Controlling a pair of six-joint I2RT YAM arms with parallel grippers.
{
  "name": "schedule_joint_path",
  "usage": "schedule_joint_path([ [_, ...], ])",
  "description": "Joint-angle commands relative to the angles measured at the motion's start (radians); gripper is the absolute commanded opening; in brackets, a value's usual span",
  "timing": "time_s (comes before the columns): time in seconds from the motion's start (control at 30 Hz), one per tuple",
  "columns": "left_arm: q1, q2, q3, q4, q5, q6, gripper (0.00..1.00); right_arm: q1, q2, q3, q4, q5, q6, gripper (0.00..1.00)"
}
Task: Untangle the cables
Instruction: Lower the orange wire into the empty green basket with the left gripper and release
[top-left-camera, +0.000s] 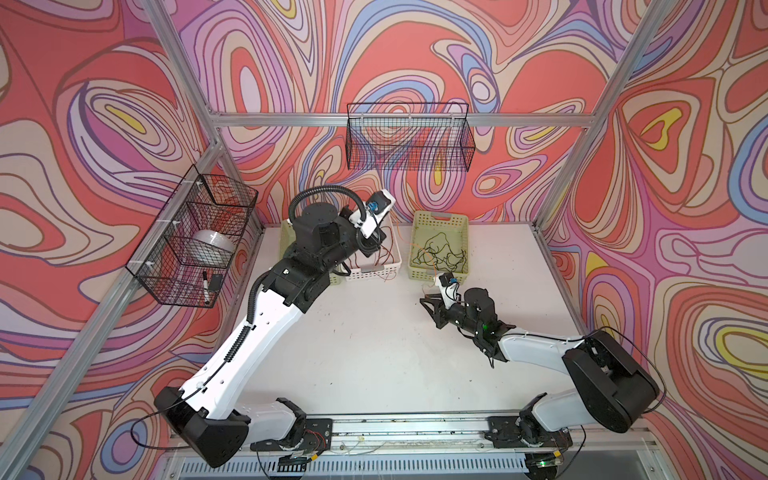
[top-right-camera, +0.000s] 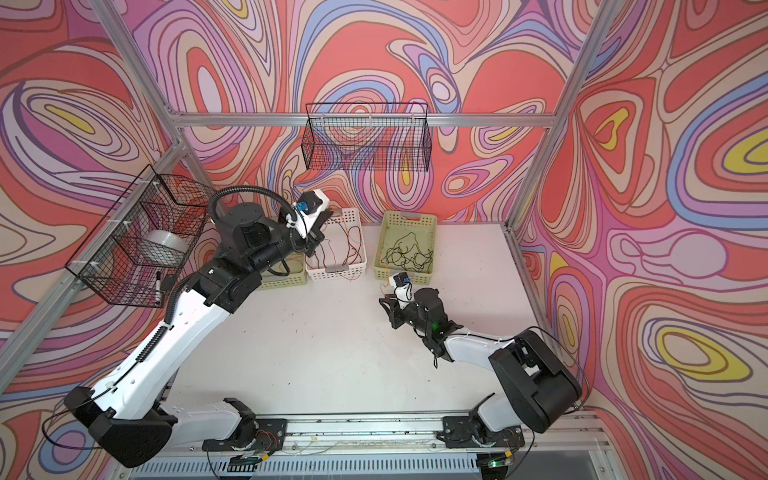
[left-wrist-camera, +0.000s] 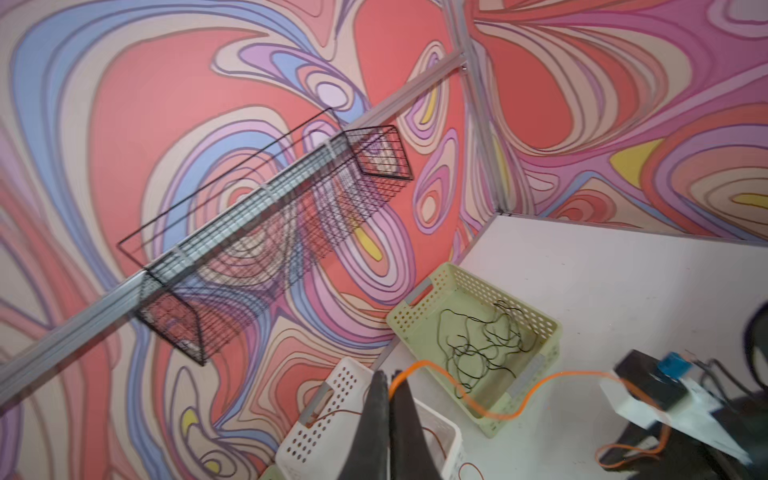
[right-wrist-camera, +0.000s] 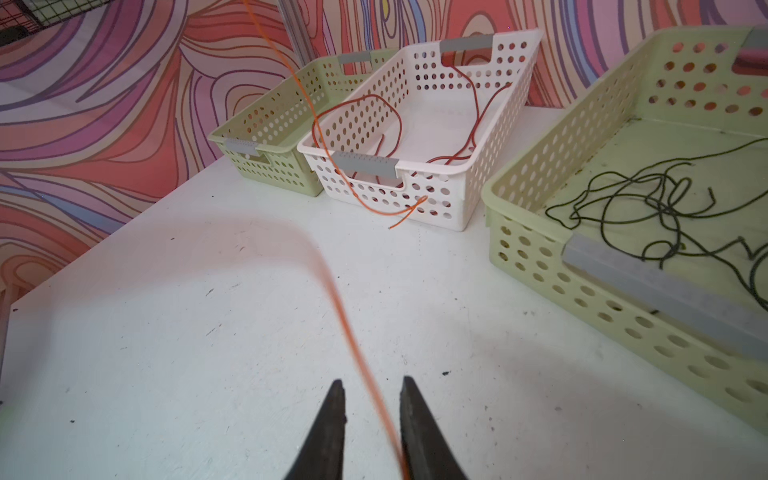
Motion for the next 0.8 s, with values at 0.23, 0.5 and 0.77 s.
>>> schedule_joint_path([
  [0.23,0.274,0.139,0.304,-0.102,-0.099,-0.055,0.00,-0.004,-0.042,0.095,-0.080,-0.147,-0.011,0.67],
  [0.5,0.443,0.245,0.385,-0.088,-0.104,-0.050,0.00,-0.004,-0.002,0.118,-0.101,-0.163,-0.010,0.70],
  [0.77,0.546,0.365,0.368,-0.015,-0.088,-0.077,0.00,-0.004,0.050,0.184,-0.190,-0.166,-0.033,0.68],
])
